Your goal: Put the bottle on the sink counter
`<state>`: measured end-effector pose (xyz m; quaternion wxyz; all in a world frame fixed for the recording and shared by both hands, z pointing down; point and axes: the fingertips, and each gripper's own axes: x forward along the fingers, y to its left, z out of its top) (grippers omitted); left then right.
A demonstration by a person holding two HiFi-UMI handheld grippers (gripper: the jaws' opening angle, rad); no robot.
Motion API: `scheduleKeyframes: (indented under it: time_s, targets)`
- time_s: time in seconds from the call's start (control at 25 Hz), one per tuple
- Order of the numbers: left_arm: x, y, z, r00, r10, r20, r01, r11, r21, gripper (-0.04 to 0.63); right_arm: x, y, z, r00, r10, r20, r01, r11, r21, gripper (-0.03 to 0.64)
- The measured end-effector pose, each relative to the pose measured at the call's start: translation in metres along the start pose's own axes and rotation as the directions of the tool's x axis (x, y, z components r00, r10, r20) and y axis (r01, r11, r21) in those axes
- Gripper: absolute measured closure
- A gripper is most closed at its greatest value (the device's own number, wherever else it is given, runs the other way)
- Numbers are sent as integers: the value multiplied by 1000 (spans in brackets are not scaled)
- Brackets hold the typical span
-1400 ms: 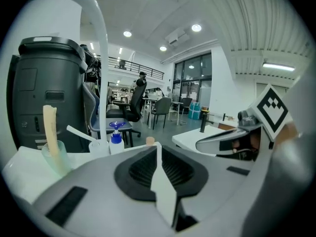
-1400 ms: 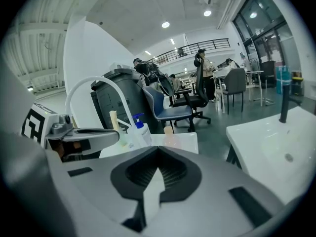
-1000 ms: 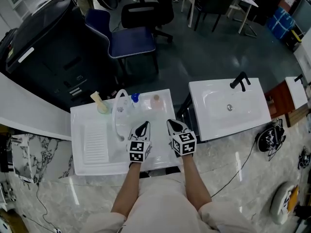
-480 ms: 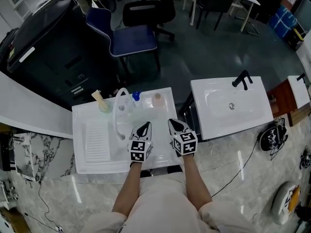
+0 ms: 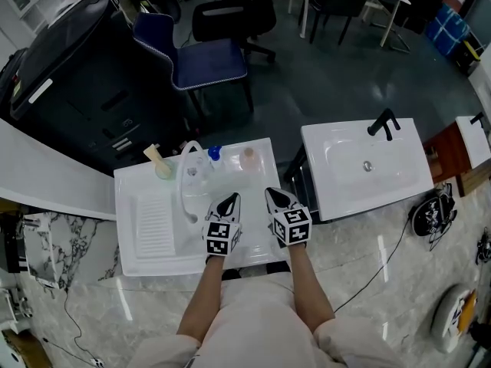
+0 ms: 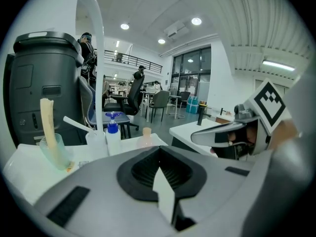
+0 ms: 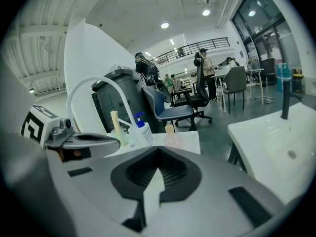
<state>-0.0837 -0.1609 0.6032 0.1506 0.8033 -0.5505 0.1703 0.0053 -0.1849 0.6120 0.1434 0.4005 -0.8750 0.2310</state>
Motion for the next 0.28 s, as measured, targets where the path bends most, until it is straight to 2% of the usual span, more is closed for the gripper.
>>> scheduleKeyframes:
  time_s: [0.28]
  targets:
    - [7,0,-4,1000,4,-22,-4,1000,2,589,1,-2,-1,1000,10,-3,-10,1000,1,614]
